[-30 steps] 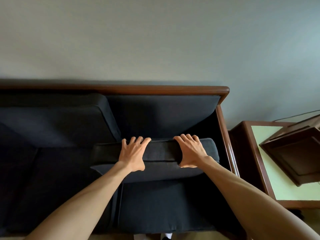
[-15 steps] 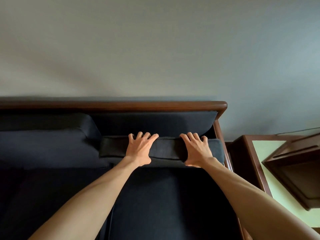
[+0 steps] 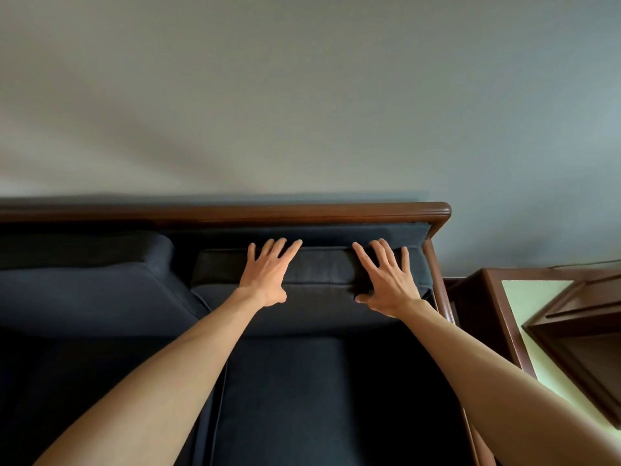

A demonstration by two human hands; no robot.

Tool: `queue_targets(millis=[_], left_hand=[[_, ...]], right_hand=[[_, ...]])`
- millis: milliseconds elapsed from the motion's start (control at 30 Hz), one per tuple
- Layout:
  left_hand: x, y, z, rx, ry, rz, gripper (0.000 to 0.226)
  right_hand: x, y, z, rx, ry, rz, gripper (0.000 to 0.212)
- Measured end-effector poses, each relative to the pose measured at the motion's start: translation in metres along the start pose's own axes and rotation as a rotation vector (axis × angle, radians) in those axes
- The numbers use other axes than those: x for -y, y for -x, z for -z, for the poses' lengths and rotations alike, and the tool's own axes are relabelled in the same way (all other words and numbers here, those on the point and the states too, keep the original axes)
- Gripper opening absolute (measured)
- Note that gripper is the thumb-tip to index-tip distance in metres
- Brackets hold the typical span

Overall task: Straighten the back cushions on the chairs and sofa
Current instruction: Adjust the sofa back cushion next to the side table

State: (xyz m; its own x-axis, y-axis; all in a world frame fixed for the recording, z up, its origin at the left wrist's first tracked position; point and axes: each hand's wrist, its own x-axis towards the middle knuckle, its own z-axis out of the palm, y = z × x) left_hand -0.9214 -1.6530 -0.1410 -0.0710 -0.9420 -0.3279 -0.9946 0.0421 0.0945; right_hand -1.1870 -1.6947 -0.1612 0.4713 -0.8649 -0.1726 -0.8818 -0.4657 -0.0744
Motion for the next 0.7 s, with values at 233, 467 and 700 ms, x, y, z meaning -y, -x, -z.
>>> queue_targets(millis=[233, 467, 700], left_hand=[[0.009, 0.003, -0.019, -0.16, 0.023, 0.023, 0.1], [0.01, -0.011, -0.009, -0.043, 0.064, 0.035, 0.1], [0.008, 0.003, -0.013, -0.093, 0.062, 0.022, 0.089]], right_hand=[[0.004, -0.006, -0.008, -0.062, 0.014, -0.129, 0.097], [0.002, -0.017, -0.005, 0.001, 0.013, -0.131, 0.095], [0.007, -0.009, 0.003, 0.07, 0.01, -0.137, 0.095]])
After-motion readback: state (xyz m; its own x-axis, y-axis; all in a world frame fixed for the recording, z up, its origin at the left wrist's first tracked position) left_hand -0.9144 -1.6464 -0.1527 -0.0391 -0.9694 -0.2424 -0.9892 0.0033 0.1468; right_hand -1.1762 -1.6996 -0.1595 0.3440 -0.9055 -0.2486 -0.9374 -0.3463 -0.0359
